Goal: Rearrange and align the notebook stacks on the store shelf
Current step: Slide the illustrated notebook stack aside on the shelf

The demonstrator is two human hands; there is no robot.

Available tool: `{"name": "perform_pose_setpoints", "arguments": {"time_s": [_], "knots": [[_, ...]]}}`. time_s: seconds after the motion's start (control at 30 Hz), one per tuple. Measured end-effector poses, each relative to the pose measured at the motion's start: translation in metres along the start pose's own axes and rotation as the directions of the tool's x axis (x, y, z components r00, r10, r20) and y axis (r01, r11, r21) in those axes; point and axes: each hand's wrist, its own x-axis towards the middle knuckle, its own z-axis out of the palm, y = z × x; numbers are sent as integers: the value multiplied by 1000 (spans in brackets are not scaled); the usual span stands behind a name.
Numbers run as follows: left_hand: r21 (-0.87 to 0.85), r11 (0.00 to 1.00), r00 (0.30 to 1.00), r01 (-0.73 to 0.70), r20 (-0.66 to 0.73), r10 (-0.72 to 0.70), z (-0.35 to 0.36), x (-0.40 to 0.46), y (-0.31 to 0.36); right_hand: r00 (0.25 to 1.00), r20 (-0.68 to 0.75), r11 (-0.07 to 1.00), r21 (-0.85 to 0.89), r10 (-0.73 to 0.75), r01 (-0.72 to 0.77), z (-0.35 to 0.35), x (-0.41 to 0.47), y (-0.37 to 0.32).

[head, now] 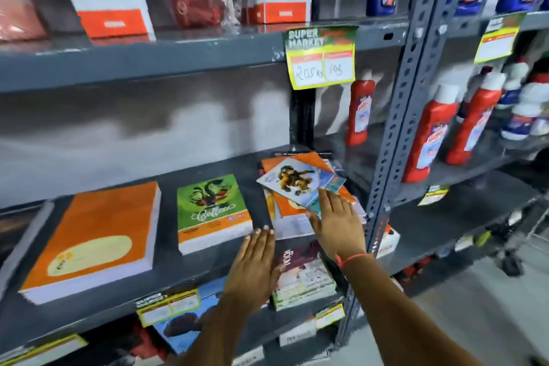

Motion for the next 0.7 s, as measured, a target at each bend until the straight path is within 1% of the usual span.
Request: {"name": "perform_pose_setpoints", "arguments": {"time_s": [0.03, 0.1, 0.17, 0.2, 0.3, 0.33, 0.4, 0.47, 0.57, 0.6, 0.7], "knots": [[-31, 999, 998, 44, 55, -42, 6, 1, 2, 1000, 4, 1000, -15, 21, -21, 7, 5, 5], [-53, 996, 994, 76, 77, -72, 21, 7, 3, 999, 39, 999, -49, 21, -19, 19, 19, 16], [-48, 994, 994, 95, 54, -92, 27, 9, 4, 995, 89, 998, -48, 33, -29, 24, 33, 20], [-44, 995, 995, 93, 27, -92, 32, 11, 5, 996, 87, 999, -37, 17, -14, 28, 40, 23], [-52, 988, 989, 145, 3, -145, 30, 15, 9, 993, 117, 999, 48, 12, -18, 29, 61, 26], [-38, 988, 988, 150, -22, -151, 31, 15, 10, 987, 160, 998, 56, 22, -31, 29, 69, 27], [-22, 987, 986, 161, -27, -162, 30, 15, 11, 962, 269, 997, 35, 56, -67, 26, 83, 29], [-9, 984, 984, 177, 4, -177, 27, 15, 11, 922, 375, 993, 28, 95, -114, 25, 96, 30], [-9, 983, 981, 183, 66, -182, 23, 14, 13, 862, 492, 985, 45, 123, -167, 24, 110, 31], [-7, 984, 982, 180, 66, -179, 22, 14, 13, 838, 528, 981, 44, 137, -188, 28, 115, 33], [-4, 989, 988, 150, 44, -149, 20, 13, 13, 806, 573, 970, 76, 148, -232, 30, 126, 34]]}}
